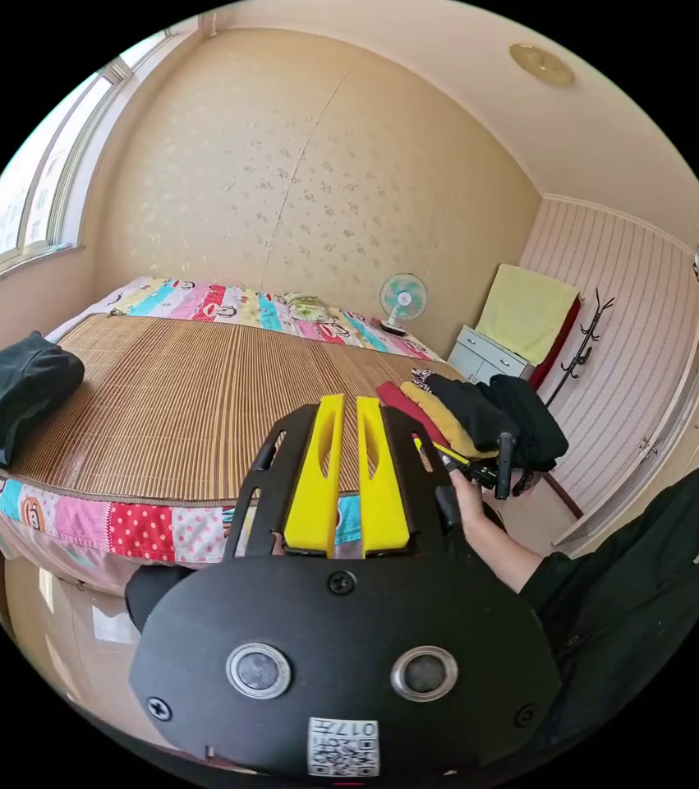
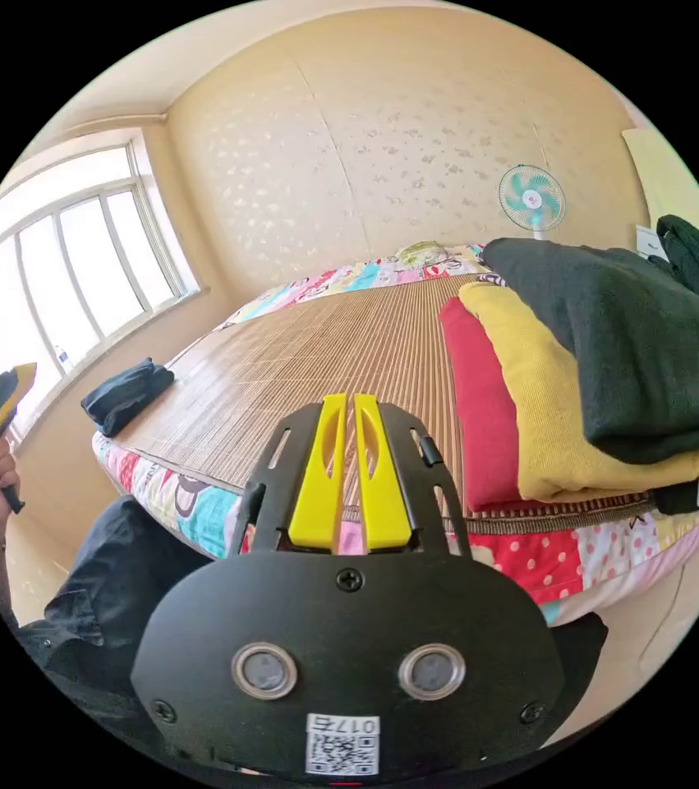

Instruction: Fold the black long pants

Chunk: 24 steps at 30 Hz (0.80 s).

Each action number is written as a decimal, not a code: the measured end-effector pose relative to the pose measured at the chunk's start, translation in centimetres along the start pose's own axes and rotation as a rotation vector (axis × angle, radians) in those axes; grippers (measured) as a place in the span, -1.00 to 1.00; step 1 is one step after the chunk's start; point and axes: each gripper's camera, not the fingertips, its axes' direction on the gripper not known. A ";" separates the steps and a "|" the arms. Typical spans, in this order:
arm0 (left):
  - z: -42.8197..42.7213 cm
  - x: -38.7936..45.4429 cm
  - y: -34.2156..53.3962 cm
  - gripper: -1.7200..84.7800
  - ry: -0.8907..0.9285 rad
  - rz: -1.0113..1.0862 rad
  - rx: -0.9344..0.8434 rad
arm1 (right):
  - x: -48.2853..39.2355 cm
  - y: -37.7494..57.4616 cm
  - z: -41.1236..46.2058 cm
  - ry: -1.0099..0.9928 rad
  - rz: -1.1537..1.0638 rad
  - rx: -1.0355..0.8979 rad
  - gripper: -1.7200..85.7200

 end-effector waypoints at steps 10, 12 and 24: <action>1.1 0.2 -1.4 -0.84 -0.024 -0.083 -0.042 | 2.3 5.8 6.4 0.068 0.041 -0.110 -0.81; 0.8 -1.0 -1.3 -0.84 0.065 -0.144 -0.003 | 2.7 6.5 6.6 0.069 0.034 -0.095 -0.81; -6.8 -15.1 -12.6 -0.84 -0.335 -0.345 0.025 | 4.1 11.3 7.4 0.235 -0.168 -0.102 -0.80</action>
